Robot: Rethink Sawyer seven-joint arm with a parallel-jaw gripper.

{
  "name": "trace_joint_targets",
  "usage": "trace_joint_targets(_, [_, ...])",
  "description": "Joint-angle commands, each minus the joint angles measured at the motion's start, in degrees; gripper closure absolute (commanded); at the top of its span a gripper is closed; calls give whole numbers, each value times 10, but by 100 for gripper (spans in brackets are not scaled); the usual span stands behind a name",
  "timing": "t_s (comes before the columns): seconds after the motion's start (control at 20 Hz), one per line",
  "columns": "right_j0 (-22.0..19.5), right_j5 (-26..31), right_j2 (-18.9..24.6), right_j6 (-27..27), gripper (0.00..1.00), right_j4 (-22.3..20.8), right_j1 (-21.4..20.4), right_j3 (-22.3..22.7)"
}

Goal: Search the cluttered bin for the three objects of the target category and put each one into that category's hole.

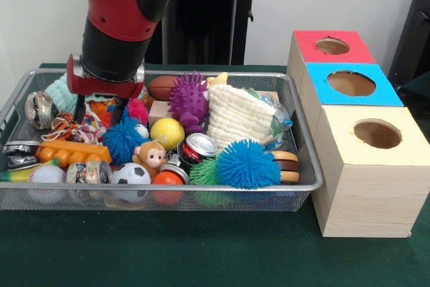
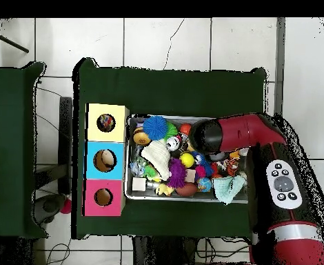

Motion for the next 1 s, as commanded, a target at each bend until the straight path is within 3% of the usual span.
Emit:
trace_joint_targets(0.05, [1,6,29,-125,0,-12,22,35])
trace_joint_targets(0.5, [10,-3,18,-121,0,-40,39,20])
trace_joint_targets(1.0, [-1,-9,21,-155,0,-52,51,10])
